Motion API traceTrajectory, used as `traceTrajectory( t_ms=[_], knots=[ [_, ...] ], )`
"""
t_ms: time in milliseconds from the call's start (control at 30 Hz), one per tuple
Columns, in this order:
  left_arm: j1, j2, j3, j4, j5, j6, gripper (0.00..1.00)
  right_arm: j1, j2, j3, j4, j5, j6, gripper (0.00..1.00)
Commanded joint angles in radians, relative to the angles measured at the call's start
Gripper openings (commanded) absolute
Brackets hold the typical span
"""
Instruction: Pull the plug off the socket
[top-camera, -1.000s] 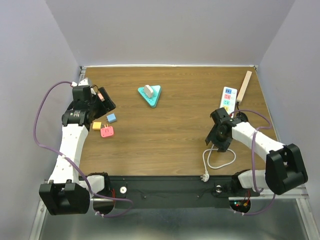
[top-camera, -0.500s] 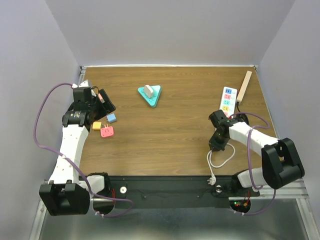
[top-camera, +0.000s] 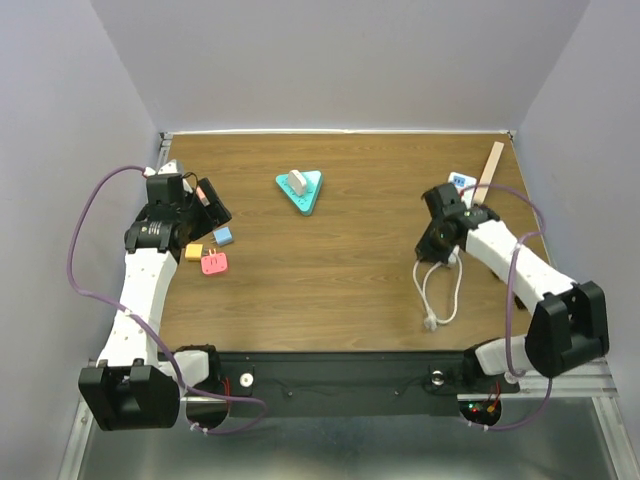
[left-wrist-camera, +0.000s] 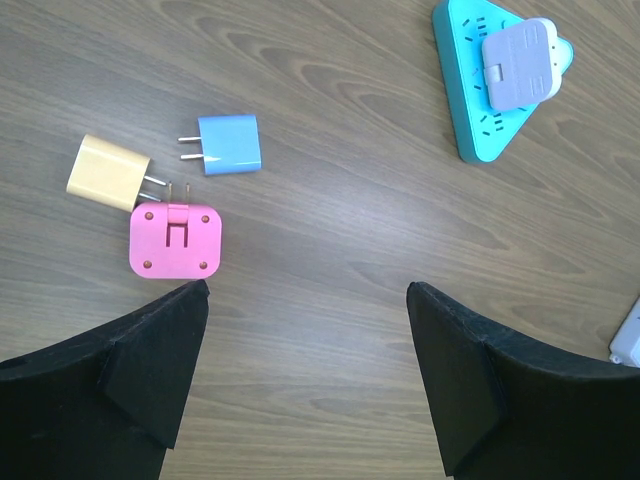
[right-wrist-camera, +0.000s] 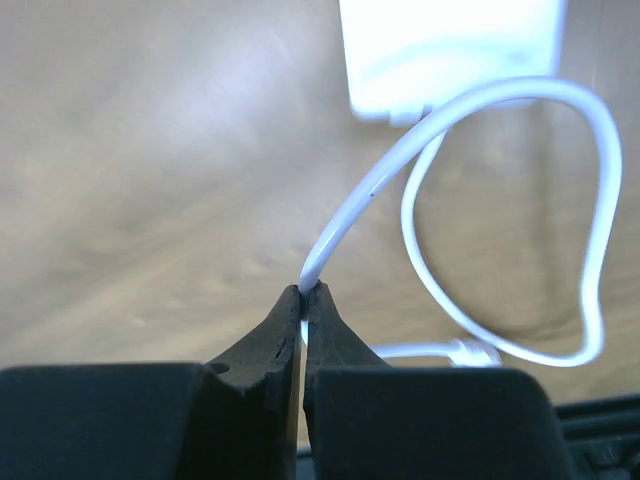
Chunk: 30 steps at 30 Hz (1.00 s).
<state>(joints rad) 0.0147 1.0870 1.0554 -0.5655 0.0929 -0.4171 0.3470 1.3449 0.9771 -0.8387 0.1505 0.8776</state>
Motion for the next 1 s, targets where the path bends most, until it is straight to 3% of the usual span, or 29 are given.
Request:
traceTrajectory(
  t_ms=[0,167,333,467,633,700,733,767,867,900,967],
  knots=[
    [0.001,0.008,0.006,0.024,-0.002,0.001,0.91,-0.104,0.113,0.225,0.027,0.104,-0.115,0.01],
    [0.001,0.019,0.023,0.026,0.011,0.003,0.91,-0.265,0.311,0.532,0.027,0.17,-0.154,0.0],
    [0.001,0.025,0.035,0.021,0.014,0.004,0.91,-0.365,0.538,0.722,0.026,0.189,-0.146,0.0],
    [0.001,0.033,0.041,0.016,0.016,0.009,0.91,-0.399,0.719,0.88,0.026,0.201,-0.186,0.01],
    [0.001,0.042,0.034,0.027,0.031,0.008,0.92,-0.41,0.823,1.037,0.026,0.23,-0.246,0.0],
    [0.001,0.051,0.029,0.032,0.036,0.009,0.91,-0.424,0.847,1.084,0.024,0.213,-0.259,0.11],
    [0.001,0.054,0.028,0.032,0.036,0.009,0.91,-0.43,0.847,1.094,0.024,0.196,-0.259,0.21],
    [0.001,0.06,0.031,0.033,0.036,0.011,0.92,-0.436,0.847,1.112,0.023,0.175,-0.275,0.46],
    [0.001,0.065,0.034,0.035,0.033,0.015,0.92,-0.434,0.795,1.111,0.024,0.123,-0.295,0.87],
    [0.001,0.068,0.034,0.041,0.033,0.015,0.92,-0.436,0.783,1.112,0.023,0.091,-0.304,0.96],
    [0.001,0.079,0.035,0.046,0.034,0.017,0.92,-0.434,0.729,1.1,0.023,0.07,-0.315,1.0]
  ],
)
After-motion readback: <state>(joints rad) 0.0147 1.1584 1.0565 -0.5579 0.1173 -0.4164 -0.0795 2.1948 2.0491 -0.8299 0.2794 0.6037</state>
